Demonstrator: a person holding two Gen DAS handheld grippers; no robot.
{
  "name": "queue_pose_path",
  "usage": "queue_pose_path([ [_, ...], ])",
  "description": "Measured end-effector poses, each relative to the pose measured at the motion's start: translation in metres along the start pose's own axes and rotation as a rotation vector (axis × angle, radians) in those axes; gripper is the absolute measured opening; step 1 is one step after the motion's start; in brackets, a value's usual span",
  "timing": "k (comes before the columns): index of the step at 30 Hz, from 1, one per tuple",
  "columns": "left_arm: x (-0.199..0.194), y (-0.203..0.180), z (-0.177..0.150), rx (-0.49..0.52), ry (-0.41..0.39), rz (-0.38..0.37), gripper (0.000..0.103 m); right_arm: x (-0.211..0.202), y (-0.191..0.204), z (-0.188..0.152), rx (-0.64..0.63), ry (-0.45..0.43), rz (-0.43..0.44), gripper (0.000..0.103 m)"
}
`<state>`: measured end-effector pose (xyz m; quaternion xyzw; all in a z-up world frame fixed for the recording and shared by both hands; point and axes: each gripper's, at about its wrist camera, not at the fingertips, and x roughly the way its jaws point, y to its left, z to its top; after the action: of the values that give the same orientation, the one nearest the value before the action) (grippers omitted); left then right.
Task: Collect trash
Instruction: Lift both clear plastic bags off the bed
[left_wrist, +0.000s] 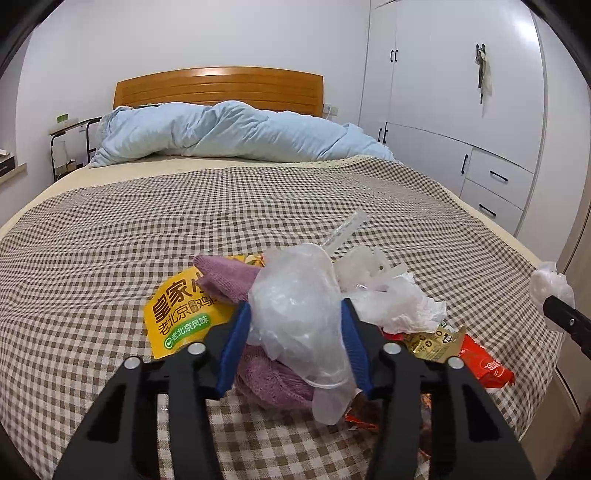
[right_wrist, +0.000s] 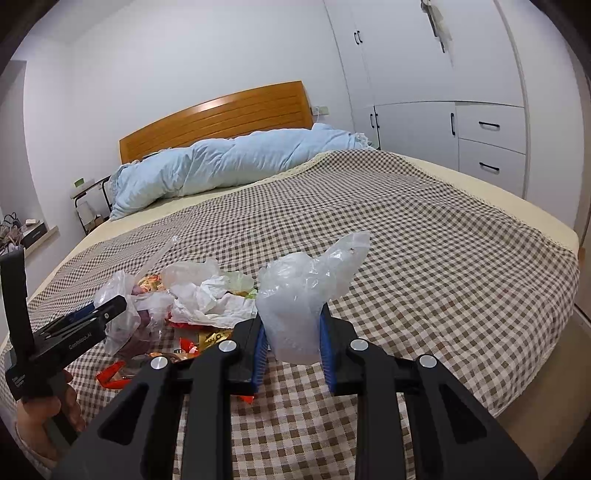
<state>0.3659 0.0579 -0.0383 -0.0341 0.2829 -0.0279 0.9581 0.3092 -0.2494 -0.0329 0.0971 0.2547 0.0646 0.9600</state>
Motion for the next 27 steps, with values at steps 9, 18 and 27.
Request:
queue_pose_path([
  [9, -0.022, -0.004, 0.004, 0.059, -0.077, 0.0, 0.025, 0.001, 0.007, -0.001, -0.017, -0.004, 0.006, 0.024],
  [18, -0.057, 0.001, 0.013, 0.035, -0.198, -0.025, 0.021, 0.001, 0.017, -0.003, -0.048, -0.014, 0.007, 0.024],
  [27, -0.085, 0.009, 0.02, -0.002, -0.261, -0.064, 0.021, 0.001, 0.023, -0.004, -0.075, -0.028, 0.013, 0.024],
])
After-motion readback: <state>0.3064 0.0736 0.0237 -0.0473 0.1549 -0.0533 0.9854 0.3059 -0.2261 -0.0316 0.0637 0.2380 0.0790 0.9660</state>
